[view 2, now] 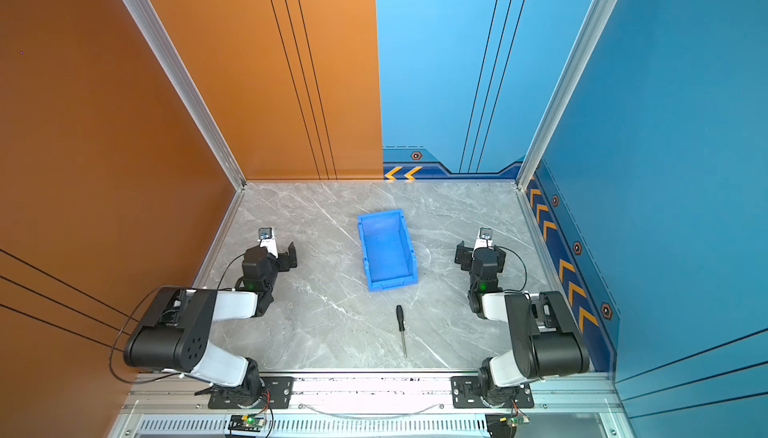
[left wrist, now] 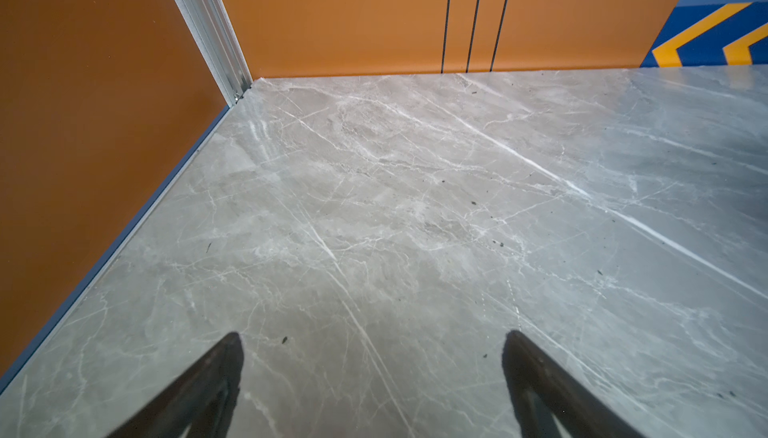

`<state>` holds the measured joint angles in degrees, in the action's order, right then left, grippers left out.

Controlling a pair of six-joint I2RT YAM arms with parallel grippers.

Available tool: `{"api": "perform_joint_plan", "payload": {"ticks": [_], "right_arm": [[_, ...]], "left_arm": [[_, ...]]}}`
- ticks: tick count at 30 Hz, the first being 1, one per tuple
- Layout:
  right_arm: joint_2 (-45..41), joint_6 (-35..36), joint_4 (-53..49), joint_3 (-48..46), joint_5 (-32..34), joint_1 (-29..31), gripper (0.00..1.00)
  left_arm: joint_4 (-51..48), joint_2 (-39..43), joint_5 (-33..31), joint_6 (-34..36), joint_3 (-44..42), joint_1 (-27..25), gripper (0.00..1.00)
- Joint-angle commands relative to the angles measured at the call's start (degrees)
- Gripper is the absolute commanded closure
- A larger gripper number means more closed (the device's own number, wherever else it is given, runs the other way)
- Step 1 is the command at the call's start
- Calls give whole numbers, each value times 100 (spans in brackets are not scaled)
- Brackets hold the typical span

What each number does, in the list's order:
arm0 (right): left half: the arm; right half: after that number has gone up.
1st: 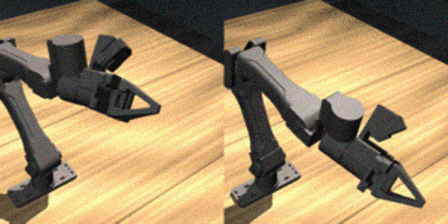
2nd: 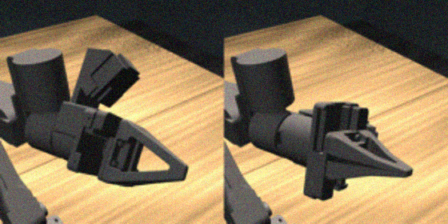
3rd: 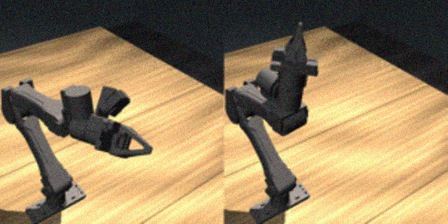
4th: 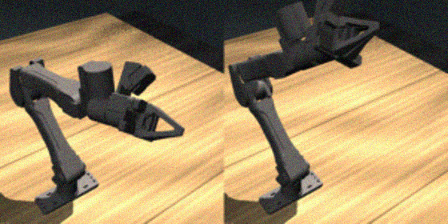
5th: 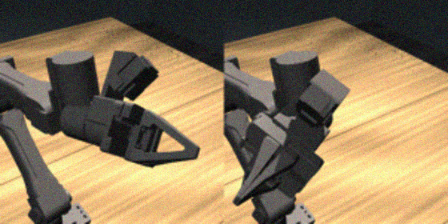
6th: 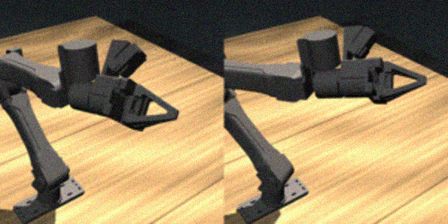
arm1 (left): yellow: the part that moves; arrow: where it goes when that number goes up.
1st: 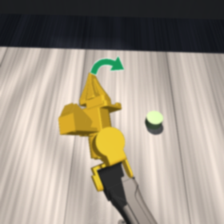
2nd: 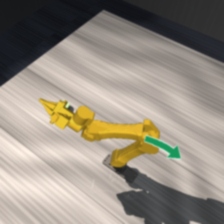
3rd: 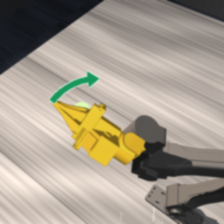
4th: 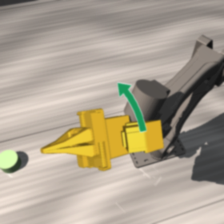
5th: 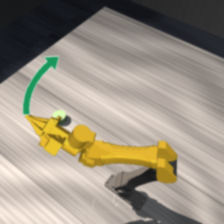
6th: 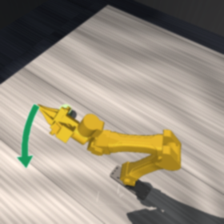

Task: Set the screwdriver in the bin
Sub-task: 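Move the right gripper over the black screwdriver handle while the left arm lifts forward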

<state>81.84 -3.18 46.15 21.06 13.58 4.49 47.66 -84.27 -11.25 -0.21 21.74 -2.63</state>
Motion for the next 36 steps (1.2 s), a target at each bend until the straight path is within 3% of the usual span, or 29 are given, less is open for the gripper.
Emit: {"api": "perform_joint_plan", "payload": {"ticks": [1, 4, 11, 17, 20, 26, 36], "right_arm": [[-629, 129, -625, 102, 44, 108, 0], [-1293, -72, -1239, 125, 259, 242, 0], [-2685, -1314, -3955, 755, 1008, 723, 0], [-3054, -2518, -6267, 1434, 1062, 1183, 0], [-3034, -2652, -7136, 1675, 982, 1566, 0], [-3287, -2842, -7868, 1729, 918, 2430, 0], [-3480, -2999, -8055, 1442, 684, 3929, 0]], "left_arm": [[-1177, 612, 90, -12, 272, 52, 2], [-2328, 1062, 62, -183, 522, 55, 2], [-4417, 2081, 106, -881, 900, -183, 2], [-5993, 2643, 339, -1646, 1330, -313, 2], [-6407, 2814, 638, -1966, 1454, -373, 2], [-6843, 2719, 1438, -2272, 1597, -613, 2], [-7389, 3056, 1094, -2686, 1624, -1561, 2]]}}
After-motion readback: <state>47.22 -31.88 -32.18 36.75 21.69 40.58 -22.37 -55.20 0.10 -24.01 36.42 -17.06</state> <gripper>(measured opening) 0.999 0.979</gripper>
